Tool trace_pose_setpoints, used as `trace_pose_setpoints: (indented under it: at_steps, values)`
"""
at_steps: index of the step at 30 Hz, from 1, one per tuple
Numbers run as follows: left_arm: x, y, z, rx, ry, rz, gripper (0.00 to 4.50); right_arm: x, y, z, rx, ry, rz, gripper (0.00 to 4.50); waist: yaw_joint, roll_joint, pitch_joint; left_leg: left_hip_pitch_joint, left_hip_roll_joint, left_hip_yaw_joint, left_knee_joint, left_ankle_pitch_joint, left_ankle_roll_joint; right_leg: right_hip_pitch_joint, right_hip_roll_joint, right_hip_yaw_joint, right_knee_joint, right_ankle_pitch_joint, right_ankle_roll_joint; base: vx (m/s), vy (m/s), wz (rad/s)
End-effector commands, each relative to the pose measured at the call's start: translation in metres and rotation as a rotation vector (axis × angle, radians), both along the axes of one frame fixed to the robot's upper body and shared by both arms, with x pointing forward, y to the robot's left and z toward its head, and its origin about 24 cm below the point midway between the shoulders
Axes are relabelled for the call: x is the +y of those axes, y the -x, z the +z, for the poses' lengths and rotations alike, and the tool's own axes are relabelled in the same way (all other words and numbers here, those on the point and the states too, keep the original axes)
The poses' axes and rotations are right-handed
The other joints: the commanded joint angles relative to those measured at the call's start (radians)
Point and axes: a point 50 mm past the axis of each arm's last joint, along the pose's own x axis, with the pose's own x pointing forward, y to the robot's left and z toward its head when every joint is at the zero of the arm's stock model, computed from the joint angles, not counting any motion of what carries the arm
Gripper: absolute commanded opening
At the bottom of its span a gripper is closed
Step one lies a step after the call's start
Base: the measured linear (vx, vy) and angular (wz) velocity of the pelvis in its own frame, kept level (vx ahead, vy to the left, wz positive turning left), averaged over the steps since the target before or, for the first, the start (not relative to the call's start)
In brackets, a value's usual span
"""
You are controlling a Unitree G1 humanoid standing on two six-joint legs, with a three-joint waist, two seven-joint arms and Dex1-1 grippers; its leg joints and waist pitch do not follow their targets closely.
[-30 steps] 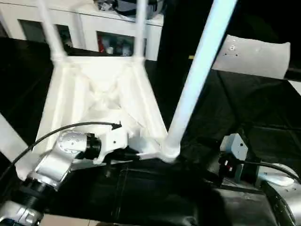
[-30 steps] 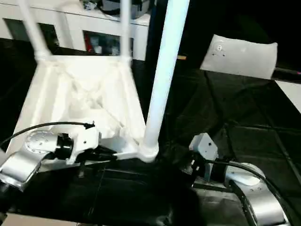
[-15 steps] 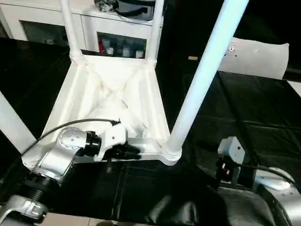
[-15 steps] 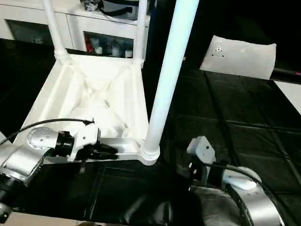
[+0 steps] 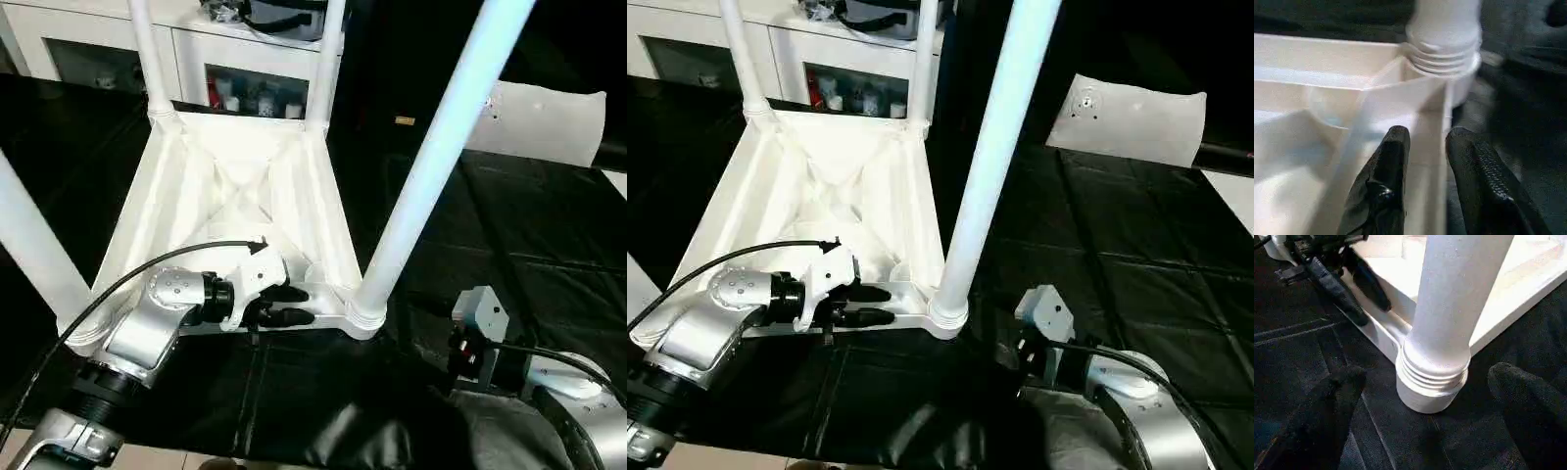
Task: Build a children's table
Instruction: Rotate table base, then rotate leg to tighten
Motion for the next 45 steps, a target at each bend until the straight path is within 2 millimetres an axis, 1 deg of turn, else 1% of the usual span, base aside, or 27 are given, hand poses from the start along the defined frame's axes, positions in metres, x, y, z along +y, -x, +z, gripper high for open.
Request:
trace_pose_setpoints:
  at_steps: [1, 2, 4, 5, 6, 7, 8, 9, 10, 13, 15, 17, 18, 20, 23, 24, 25, 31, 34, 36, 38, 39, 40, 41, 42, 44, 45]
  values:
    - [-0.005, 0.002, 0.003, 0.008, -0.007, -0.028, 1.51, 0.0, 0.0, 0.004, -0.025, 0.009, 0.001, 4.5, -0.001, 0.015, -0.043, 0.017, 0.083, -0.033, -0.095, -0.228, 0.004, 0.02, -0.097, 0.053, -0.078, -0.198, -0.207, 0.0, 0.0, 0.0]
    - [-0.005, 0.002, 0.002, 0.005, -0.021, -0.029, 1.51, 0.0, 0.0, 0.004, -0.025, 0.009, 0.0, 4.5, -0.002, 0.019, -0.043, 0.017, 0.083, -0.033, -0.095, -0.225, 0.004, 0.02, -0.096, 0.053, -0.077, -0.184, -0.209, 0.0, 0.0, 0.0]
    - [-0.005, 0.002, 0.002, 0.006, -0.024, -0.032, 1.51, 0.001, 0.0, 0.003, -0.026, 0.009, -0.001, 4.5, -0.004, 0.016, -0.045, 0.017, 0.083, -0.033, -0.094, -0.216, 0.008, 0.022, -0.095, 0.052, -0.074, -0.148, -0.218, 0.0, 0.0, 0.0]
    - [-0.005, 0.002, 0.003, 0.02, -0.019, -0.029, 1.51, 0.001, 0.0, 0.004, -0.027, 0.009, -0.002, 4.5, -0.003, 0.021, -0.046, 0.017, 0.082, -0.032, -0.093, -0.203, 0.012, 0.024, -0.096, 0.052, -0.071, -0.122, -0.225, 0.0, 0.0, 0.0]
    - [-0.006, 0.002, 0.003, 0.025, -0.035, -0.032, 1.51, 0.0, 0.0, 0.004, -0.029, 0.009, -0.006, 4.5, -0.003, 0.018, -0.046, 0.016, 0.083, -0.032, -0.093, -0.195, 0.015, 0.025, -0.096, 0.052, -0.071, -0.104, -0.232, 0.0, 0.0, 0.0]
    - [-0.006, 0.002, 0.003, 0.025, -0.047, -0.032, 1.51, 0.0, -0.001, 0.003, -0.029, 0.009, -0.008, 4.5, -0.003, 0.018, -0.046, 0.017, 0.082, -0.031, -0.092, -0.19, 0.02, 0.025, -0.095, 0.051, -0.07, -0.096, -0.237, 0.0, 0.0, 0.0]
    - [-0.005, 0.001, 0.001, 0.017, -0.072, -0.025, 1.51, 0.0, -0.001, 0.003, -0.03, 0.01, -0.009, 4.5, -0.003, 0.018, -0.046, 0.016, 0.082, -0.031, -0.092, -0.189, 0.022, 0.025, -0.094, 0.051, -0.07, -0.096, -0.237, 0.0, 0.0, 0.0]
    - [-0.005, 0.0, 0.0, 0.012, -0.084, -0.016, 1.51, 0.0, 0.0, 0.003, -0.03, 0.011, -0.008, 4.5, -0.003, 0.021, -0.045, 0.018, 0.082, -0.031, -0.092, -0.198, 0.022, 0.025, -0.095, 0.052, -0.072, -0.105, -0.236, 0.0, 0.0, 0.0]
    - [-0.005, -0.002, -0.001, 0.004, -0.099, -0.003, 1.51, 0.001, 0.0, 0.003, -0.03, 0.011, -0.008, 4.5, -0.003, 0.019, -0.044, 0.018, 0.082, -0.031, -0.093, -0.207, 0.021, 0.024, -0.095, 0.052, -0.074, -0.118, -0.235, 0.0, 0.0, 0.0]
    - [-0.004, -0.004, -0.002, 0.012, -0.125, 0.014, 1.51, 0.001, 0.0, 0.003, -0.028, 0.012, -0.007, 4.5, -0.002, 0.02, -0.043, 0.02, 0.083, -0.032, -0.094, -0.23, 0.012, 0.022, -0.096, 0.052, -0.078, -0.166, -0.226, 0.0, 0.0, 0.0]
    - [-0.005, -0.004, -0.002, 0.023, -0.131, 0.009, 1.26, 0.001, 0.0, 0.003, -0.028, 0.012, -0.007, 4.5, -0.003, 0.021, -0.041, 0.019, 0.082, -0.033, -0.096, -0.243, 0.007, 0.022, -0.096, 0.052, -0.08, -0.192, -0.22, 0.0, 0.0, 0.0]
    - [-0.006, -0.005, 0.0, 0.032, -0.12, 0.014, 1.17, 0.001, 0.0, 0.003, -0.029, 0.011, -0.008, 4.5, -0.002, 0.021, -0.042, 0.018, 0.082, -0.033, -0.095, -0.24, 0.005, 0.022, -0.097, 0.053, -0.081, -0.198, -0.217, 0.0, 0.0, 0.0]
    - [-0.007, -0.005, 0.001, 0.035, -0.117, 0.012, 1.14, 0.001, 0.0, 0.003, -0.029, 0.011, -0.008, 4.5, -0.002, 0.022, -0.043, 0.018, 0.082, -0.033, -0.095, -0.236, 0.005, 0.022, -0.097, 0.053, -0.08, -0.192, -0.218, 0.0, 0.0, 0.0]
    - [-0.007, -0.004, 0.002, 0.046, -0.124, -0.001, 0.89, 0.001, -0.001, 0.003, -0.03, 0.011, -0.008, 4.5, -0.002, 0.022, -0.043, 0.018, 0.082, -0.032, -0.095, -0.227, 0.009, 0.022, -0.096, 0.053, -0.079, -0.175, -0.221, 0.0, 0.0, 0.0]
    - [-0.009, -0.005, 0.003, 0.05, -0.138, -0.02, 0.78, 0.001, -0.002, 0.003, -0.033, 0.01, -0.007, 4.5, -0.001, 0.024, -0.045, 0.017, 0.082, -0.032, -0.094, -0.208, 0.017, 0.024, -0.096, 0.052, -0.076, -0.138, -0.23, 0.0, 0.0, 0.0]
    - [-0.009, -0.005, 0.003, 0.049, -0.145, -0.027, 0.68, 0.001, -0.002, 0.003, -0.034, 0.01, -0.006, 4.5, -0.001, 0.024, -0.045, 0.018, 0.082, -0.032, -0.093, -0.207, 0.018, 0.023, -0.096, 0.052, -0.075, -0.135, -0.231, 0.0, 0.0, 0.0]
    - [-0.009, -0.005, 0.003, 0.05, -0.155, -0.042, 0.56, 0.001, -0.002, 0.003, -0.035, 0.01, -0.006, 4.5, 0.0, 0.021, -0.045, 0.017, 0.081, -0.031, -0.093, -0.2, 0.022, 0.024, -0.096, 0.052, -0.075, -0.128, -0.231, 0.0, 0.0, 0.0]
    - [-0.011, -0.005, 0.002, 0.047, -0.207, -0.084, 0.03, 0.001, -0.004, 0.004, -0.041, 0.012, -0.006, 4.5, -0.001, 0.024, -0.045, 0.017, 0.082, -0.032, -0.093, -0.2, 0.022, 0.025, -0.096, 0.051, -0.075, -0.13, -0.234, 0.0, 0.0, 0.0]
    - [-0.012, -0.008, 0.004, 0.018, -0.195, -0.079, 0.03, 0.0, -0.006, 0.005, -0.046, 0.012, -0.01, 4.5, 0.0, 0.024, -0.045, 0.017, 0.082, -0.031, -0.093, -0.198, 0.022, 0.026, -0.097, 0.052, -0.075, -0.127, -0.235, 0.0, 0.0, 0.0]
    - [-0.014, -0.006, 0.01, -0.02, -0.125, -0.158, 0.03, -0.002, -0.008, 0.005, -0.052, 0.017, -0.014, 4.5, 0.001, 0.024, -0.044, 0.018, 0.081, -0.031, -0.092, -0.207, 0.024, 0.024, -0.097, 0.052, -0.078, -0.137, -0.234, 0.0, 0.0, 0.0]
    - [-0.014, -0.004, 0.011, -0.02, -0.107, -0.184, 0.03, -0.003, -0.008, 0.005, -0.054, 0.021, -0.011, 4.5, 0.0, 0.023, -0.046, 0.017, 0.081, -0.031, -0.093, -0.204, 0.022, 0.026, -0.097, 0.052, -0.075, -0.132, -0.232, 0.0, 0.0, 0.0]
    - [-0.012, -0.003, 0.012, -0.012, -0.086, -0.207, 0.03, -0.004, -0.009, 0.006, -0.056, 0.025, 0.006, 4.5, -0.002, 0.019, -0.047, 0.017, 0.082, -0.031, -0.092, -0.198, 0.024, 0.026, -0.097, 0.051, -0.074, -0.123, -0.233, 0.0, 0.0, 0.0]
    - [-0.011, -0.002, 0.013, -0.009, -0.08, -0.212, 0.03, -0.004, -0.01, 0.006, -0.057, 0.026, 0.015, 4.5, -0.001, 0.021, -0.048, 0.017, 0.081, -0.031, -0.091, -0.191, 0.025, 0.026, -0.097, 0.051, -0.071, -0.115, -0.236, 0.0, 0.0, 0.0]
    - [-0.007, -0.001, 0.013, 0.001, -0.079, -0.228, 0.03, -0.004, -0.011, 0.007, -0.054, 0.021, 0.039, 4.5, -0.001, 0.016, -0.048, 0.016, 0.081, -0.028, -0.09, -0.173, 0.03, 0.027, -0.096, 0.051, -0.069, -0.095, -0.239, 0.0, 0.0, 0.0]
    - [-0.004, 0.001, 0.012, 0.013, -0.084, -0.248, 0.03, -0.004, -0.011, 0.008, -0.05, 0.015, 0.064, 4.5, 0.0, 0.02, -0.049, 0.016, 0.08, -0.028, -0.088, -0.159, 0.04, 0.028, -0.097, 0.051, -0.068, -0.081, -0.245, 0.0, 0.0, 0.0]
    - [0.0, 0.002, 0.011, 0.023, -0.096, -0.27, 0.03, -0.003, -0.013, 0.009, -0.049, 0.012, 0.082, 4.5, 0.001, 0.017, -0.049, 0.018, 0.08, -0.026, -0.086, -0.135, 0.053, 0.026, -0.096, 0.051, -0.065, -0.053, -0.251, 0.0, 0.0, 0.0]
    - [0.005, 0.005, 0.009, 0.035, -0.112, -0.297, 0.03, -0.001, -0.015, 0.008, -0.049, 0.012, 0.101, 4.5, 0.001, 0.012, -0.049, 0.016, 0.078, -0.025, -0.085, -0.125, 0.063, 0.027, -0.095, 0.049, -0.063, -0.053, -0.253, 0.0, 0.0, 0.0]
